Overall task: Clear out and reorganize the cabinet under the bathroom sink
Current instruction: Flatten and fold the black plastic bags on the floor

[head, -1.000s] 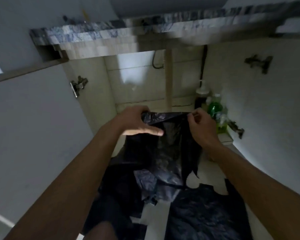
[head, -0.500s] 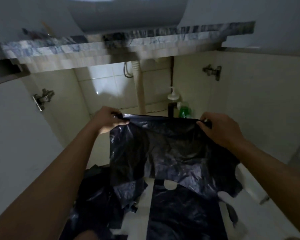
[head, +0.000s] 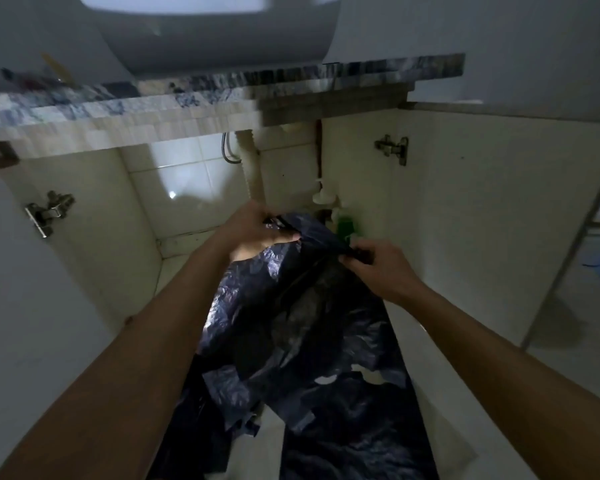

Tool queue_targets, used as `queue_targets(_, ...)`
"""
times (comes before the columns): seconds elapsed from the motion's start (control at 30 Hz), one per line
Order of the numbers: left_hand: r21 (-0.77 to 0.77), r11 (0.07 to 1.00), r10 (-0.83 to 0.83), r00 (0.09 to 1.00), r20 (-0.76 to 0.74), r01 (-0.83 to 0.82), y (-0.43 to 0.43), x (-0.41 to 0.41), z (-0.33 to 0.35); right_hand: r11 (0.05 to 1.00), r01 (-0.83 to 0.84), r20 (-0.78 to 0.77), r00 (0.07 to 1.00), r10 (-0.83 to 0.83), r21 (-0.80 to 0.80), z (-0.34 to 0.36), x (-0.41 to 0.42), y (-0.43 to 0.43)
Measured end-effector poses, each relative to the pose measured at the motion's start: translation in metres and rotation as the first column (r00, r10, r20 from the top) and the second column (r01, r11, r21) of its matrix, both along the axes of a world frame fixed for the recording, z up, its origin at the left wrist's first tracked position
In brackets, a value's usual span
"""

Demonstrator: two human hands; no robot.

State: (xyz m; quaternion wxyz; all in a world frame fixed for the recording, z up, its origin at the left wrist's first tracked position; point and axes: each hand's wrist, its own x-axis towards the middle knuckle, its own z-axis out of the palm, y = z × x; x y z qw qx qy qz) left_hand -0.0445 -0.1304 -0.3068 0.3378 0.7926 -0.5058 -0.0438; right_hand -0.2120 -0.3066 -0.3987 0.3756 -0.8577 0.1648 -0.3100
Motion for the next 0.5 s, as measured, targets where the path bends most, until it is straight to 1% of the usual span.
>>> queue_targets(0.07, -0.005, 1.0, -0.001, 1.0, 0.018, 0.001, -0.005, -0.004, -0.001, 1.0, -0.024, -0.033, 0.999, 0.024, 0.008, 0.007, -0.004, -0.003)
queue_targets(0.1, 0.001, 1.0, 0.004, 0.999, 0.032, -0.004, -0.01, -0.007, -0.002, 0.999, -0.042, 0.0, 0.999, 0.042, 0.016, 0.014, -0.003, -0.002)
queue_targets(0.17, 0.023, 1.0, 0.003, 0.999, 0.041, -0.004, -0.019, -0.011, -0.004, 0.999, -0.029, 0.109, 0.994, 0.033, -0.035, 0.031, 0.002, 0.001)
queue_targets(0.2, 0.023, 1.0, 0.013, 0.999, 0.029, -0.013, -0.021, -0.011, -0.005, 0.999, 0.007, 0.164, 0.986, 0.002, -0.053, 0.039, 0.004, 0.001)
queue_targets(0.27, 0.045, 0.997, 0.061, 0.998, 0.035, -0.063, -0.022, -0.008, -0.011, 0.995, 0.096, 0.22, 0.971, -0.093, -0.004, 0.048, 0.002, -0.005)
queue_targets(0.33, 0.1, 0.988, 0.108, 0.991, 0.08, -0.116, -0.016, 0.001, -0.022, 0.979, 0.19, 0.196, 0.96, -0.202, 0.075, 0.048, -0.008, -0.017)
queue_targets(0.4, 0.144, 0.975, 0.153, 0.982, 0.114, -0.169, -0.005, 0.013, -0.034, 0.954, 0.255, 0.126, 0.953, -0.276, 0.158, 0.041, -0.022, -0.031)
queue_targets(0.5, 0.155, 0.96, 0.211, 0.966, 0.147, -0.234, 0.007, 0.028, -0.041, 0.937, 0.249, -0.001, 0.966, -0.257, 0.246, 0.033, -0.048, -0.052)
